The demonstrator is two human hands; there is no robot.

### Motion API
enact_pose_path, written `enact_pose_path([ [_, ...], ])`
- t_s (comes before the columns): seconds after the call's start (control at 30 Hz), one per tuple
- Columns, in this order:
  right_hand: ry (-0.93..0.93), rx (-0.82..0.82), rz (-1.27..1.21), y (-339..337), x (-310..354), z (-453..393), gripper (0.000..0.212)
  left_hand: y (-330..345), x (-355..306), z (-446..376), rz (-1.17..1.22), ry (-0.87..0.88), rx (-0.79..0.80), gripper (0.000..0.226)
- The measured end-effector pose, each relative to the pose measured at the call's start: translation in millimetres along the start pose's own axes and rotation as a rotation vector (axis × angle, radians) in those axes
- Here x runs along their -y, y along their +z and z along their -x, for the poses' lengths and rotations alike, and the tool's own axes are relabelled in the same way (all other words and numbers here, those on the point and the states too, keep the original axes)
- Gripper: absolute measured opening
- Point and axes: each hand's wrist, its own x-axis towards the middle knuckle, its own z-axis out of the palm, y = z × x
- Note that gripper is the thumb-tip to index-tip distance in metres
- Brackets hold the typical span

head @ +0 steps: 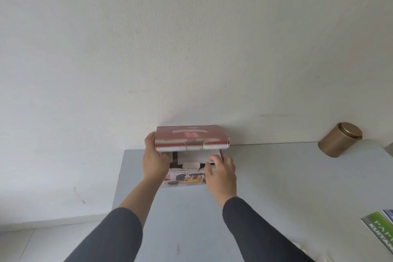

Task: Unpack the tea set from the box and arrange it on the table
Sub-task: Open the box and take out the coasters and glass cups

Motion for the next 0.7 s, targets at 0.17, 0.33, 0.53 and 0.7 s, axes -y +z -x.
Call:
enact_pose_path([
  [0.17, 0.012, 0.18, -0.036, -13.0, 3.9, -9.4, 0.043, 4.7, 12.0, -1.1, -0.038, -0.211, 0.145, 0.06],
  [0.33, 0.04, 0.214, -0.07, -20.7, 6.7, -2.0, 0.04, 0.6, 14.9, 1.6, -0.117, -0.223, 0.22, 0.067],
  [0.53, 0.099, 0.21, -0.071, -36.1, 6.2, 24.4, 0.037, -9.4, 13.7, 30.9, -0.163, -0.207, 0.23, 0.066],
  [0.7, 0.081, 0.214, -0.015, -59.6, 2.9, 50.3, 0.039, -21.5, 13.8, 72.2, -0.285, -0.186, 0.248, 0.065],
])
